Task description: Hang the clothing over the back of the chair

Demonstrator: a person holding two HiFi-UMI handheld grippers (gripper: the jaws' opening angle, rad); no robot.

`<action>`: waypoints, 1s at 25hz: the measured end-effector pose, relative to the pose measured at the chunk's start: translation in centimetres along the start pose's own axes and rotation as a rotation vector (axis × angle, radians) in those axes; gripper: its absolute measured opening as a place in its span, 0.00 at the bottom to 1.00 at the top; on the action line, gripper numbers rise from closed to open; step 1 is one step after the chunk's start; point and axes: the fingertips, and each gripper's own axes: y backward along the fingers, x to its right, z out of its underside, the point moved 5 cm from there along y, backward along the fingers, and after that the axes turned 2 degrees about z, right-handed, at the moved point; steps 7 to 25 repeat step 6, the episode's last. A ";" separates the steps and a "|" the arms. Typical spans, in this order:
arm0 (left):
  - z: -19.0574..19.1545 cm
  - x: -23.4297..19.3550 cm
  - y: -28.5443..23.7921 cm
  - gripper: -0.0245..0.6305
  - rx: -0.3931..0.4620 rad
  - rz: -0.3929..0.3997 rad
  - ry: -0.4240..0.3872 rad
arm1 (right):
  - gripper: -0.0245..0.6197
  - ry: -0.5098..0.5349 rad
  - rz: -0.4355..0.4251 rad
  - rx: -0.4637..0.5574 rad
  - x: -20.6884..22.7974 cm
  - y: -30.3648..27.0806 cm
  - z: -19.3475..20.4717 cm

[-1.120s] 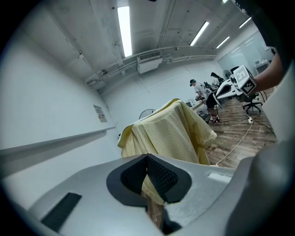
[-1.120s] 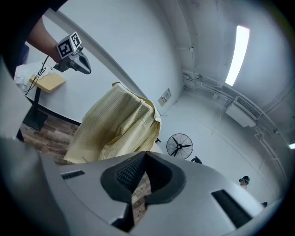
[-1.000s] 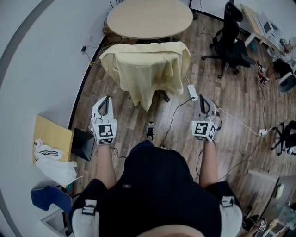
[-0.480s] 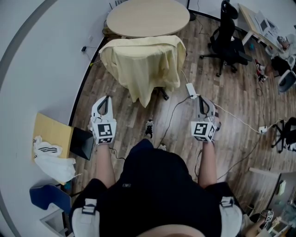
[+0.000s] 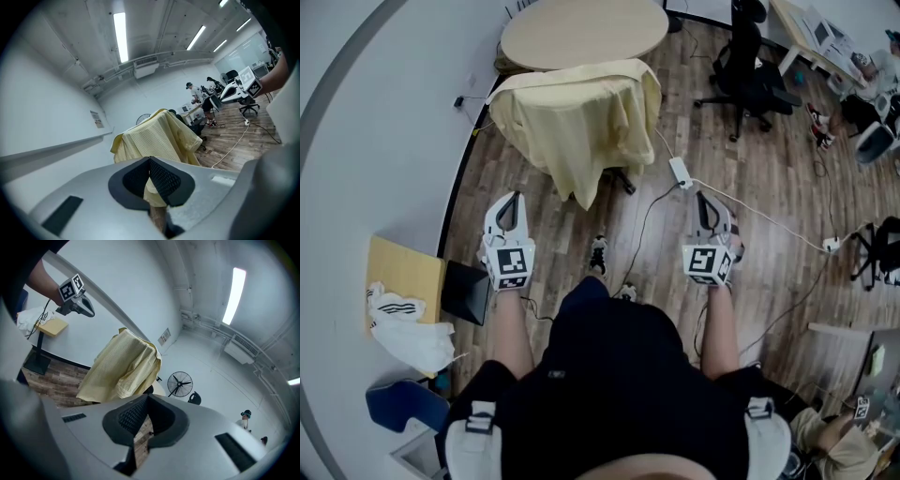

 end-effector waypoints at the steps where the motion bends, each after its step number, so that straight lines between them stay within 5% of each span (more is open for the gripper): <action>1: -0.1 0.1 0.0 0.04 0.002 -0.001 0.000 | 0.03 0.003 -0.002 -0.006 0.1 0.2 0.1; 25: -0.6 0.6 -0.1 0.04 0.008 -0.002 -0.006 | 0.03 0.008 -0.005 0.014 0.4 0.8 -0.1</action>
